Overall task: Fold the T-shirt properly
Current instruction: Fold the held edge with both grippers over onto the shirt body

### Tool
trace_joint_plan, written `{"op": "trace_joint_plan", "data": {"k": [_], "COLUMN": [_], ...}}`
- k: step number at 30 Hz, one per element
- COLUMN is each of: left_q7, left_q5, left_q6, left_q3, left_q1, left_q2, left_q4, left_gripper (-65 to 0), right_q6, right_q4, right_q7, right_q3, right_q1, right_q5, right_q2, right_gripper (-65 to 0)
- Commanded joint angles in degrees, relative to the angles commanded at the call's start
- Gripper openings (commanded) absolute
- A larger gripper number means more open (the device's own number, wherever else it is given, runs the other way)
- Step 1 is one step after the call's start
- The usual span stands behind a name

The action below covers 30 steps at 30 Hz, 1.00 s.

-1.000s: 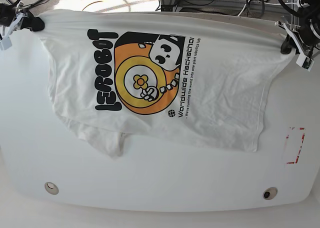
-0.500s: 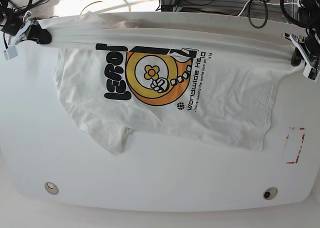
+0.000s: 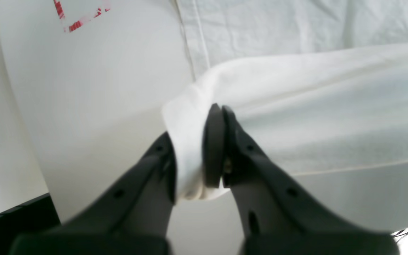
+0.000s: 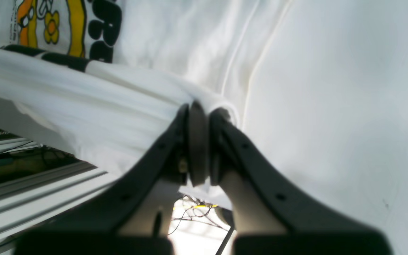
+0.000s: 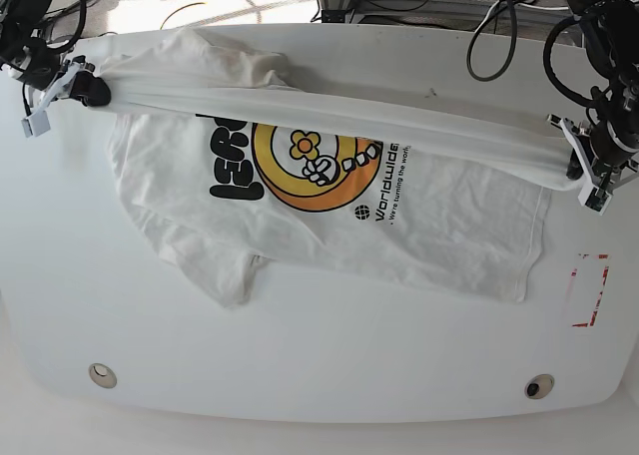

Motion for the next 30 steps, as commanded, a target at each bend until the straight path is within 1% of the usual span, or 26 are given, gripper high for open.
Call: {"op": "trace_joint_plan", "data": {"k": [4,10,14,17,18,20,21,22,25,26,27,29,30], "left_q7": [0.0,-0.1,-0.1,-0.1,-0.1,-0.1,-0.1,-0.2,-2.4,-3.2,-3.3,-3.3,-3.4], "left_q5": [0.1,0.1,0.1,0.2,0.2,0.2,0.2,0.2,0.2,0.2,0.2,0.1,-0.1], "left_q6": [0.0,0.0,0.0,0.0,0.0,0.0,0.0,0.0,0.0,0.0,0.0,0.0,0.0], "left_q3": [1.6,2.6,5.5,7.4,8.2,9.5,9.6,9.6,9.8,9.8,9.8,9.6,9.5], "left_q1": [-3.4,-7.8,-9.9,-11.4,-12.0,-12.7,-12.9,-12.9,-12.9,-12.9,-12.9,-12.9,-12.9], "left_q2": [-0.1,-0.4,-2.4,-2.7,-3.2,-3.6,-3.6,-3.6,-3.6,-3.7,-3.7,-3.8,-4.3], "left_q4": [-4.5,-11.1,-15.5,-18.4,-19.3,-20.5,-20.8,-20.9,-20.9,-20.8,-20.7,-20.6,-20.5], "left_gripper": [-65.0,-65.0,-65.0,-64.4,-61.4,-51.7,-45.6,-39.0,-27.8,-26.5,-26.5,-26.5,-26.5], "right_q6": [0.0,0.0,0.0,0.0,0.0,0.0,0.0,0.0,0.0,0.0,0.0,0.0,0.0], "right_q4": [0.0,0.0,0.0,0.0,0.0,0.0,0.0,0.0,0.5,1.1,2.1,4.0,5.5], "right_q7": [0.0,0.3,0.3,0.3,0.3,0.3,0.3,0.3,0.3,0.0,-0.1,-0.1,-0.1], "right_q3": [0.0,0.0,0.2,0.4,0.4,0.4,0.5,0.5,2.1,3.3,4.1,5.5,6.1], "right_q1": [2.3,3.9,4.4,4.5,4.6,4.5,4.4,4.4,4.3,4.2,4.0,2.7,1.7], "right_q5": [-3.8,-8.6,-11.9,-12.5,-12.5,-12.5,-12.5,-12.5,-12.2,-12.0,-11.5,-9.9,-8.5], "right_q2": [-1.5,-1.9,-3.1,-3.3,-3.4,-3.4,-3.4,-3.4,-3.5,-3.6,-4.1,-5.3,-5.6], "right_gripper": [-65.0,-65.0,-65.0,-60.7,-58.0,-49.0,-43.8,-36.8,-25.0,-22.0,-20.9,-21.4,-21.7]}}
